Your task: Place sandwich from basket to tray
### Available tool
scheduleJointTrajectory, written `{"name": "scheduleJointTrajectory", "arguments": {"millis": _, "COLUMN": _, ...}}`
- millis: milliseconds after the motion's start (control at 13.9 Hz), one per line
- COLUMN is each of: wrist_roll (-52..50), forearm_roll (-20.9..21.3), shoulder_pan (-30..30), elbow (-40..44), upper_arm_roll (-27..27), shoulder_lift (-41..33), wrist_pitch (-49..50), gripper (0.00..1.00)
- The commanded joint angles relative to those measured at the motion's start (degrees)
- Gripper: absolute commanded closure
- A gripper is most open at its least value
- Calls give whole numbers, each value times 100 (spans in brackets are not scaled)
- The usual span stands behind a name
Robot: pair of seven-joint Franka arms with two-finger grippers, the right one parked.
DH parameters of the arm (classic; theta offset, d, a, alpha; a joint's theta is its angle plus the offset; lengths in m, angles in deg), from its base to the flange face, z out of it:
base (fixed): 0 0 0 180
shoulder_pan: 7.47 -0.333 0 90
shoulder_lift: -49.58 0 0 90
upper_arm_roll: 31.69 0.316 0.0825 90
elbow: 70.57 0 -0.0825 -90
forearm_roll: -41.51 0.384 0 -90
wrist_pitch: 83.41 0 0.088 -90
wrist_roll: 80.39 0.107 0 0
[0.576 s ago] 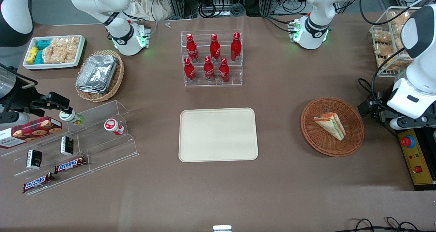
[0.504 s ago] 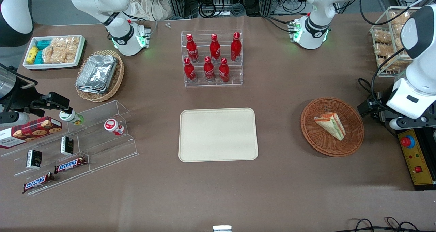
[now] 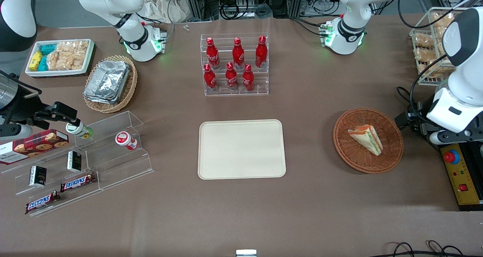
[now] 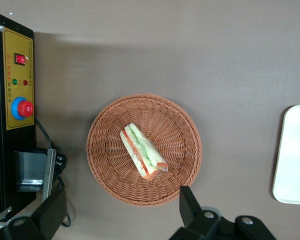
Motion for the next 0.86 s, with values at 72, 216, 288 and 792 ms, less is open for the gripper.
{"name": "scheduleJointTrajectory", "arguments": {"millis": 72, "wrist_roll": -142, "forearm_roll": 33, "shoulder_pan": -16, "elbow": 102, "upper_arm_roll": -15, "shoulder_lift": 180, "wrist_pitch": 255, "gripper": 1}}
{"name": "scheduleJointTrajectory", "arguments": {"millis": 216, "wrist_roll": -448, "forearm_roll": -2, "shoulder_pan": -24, "elbow": -161, "upper_arm_roll": -15, "shoulder_lift": 145, "wrist_pitch": 239, "gripper": 2}}
{"name": "scheduleJointTrajectory", "arguments": {"millis": 288, "wrist_roll": -685, "forearm_roll": -2, "shoulder_pan": -24, "elbow": -240, "upper_arm_roll": -15, "shoulder_lift": 128, "wrist_pitch": 230, "gripper": 2}}
{"name": "scheduleJointTrajectory", "arguments": {"millis": 792, "wrist_roll": -2813, "forearm_roll": -635, "shoulder_pan": -33, "elbow": -1310, "upper_arm_roll": 2, "shoulder_lift": -39, "wrist_pitch": -383, "gripper": 2}}
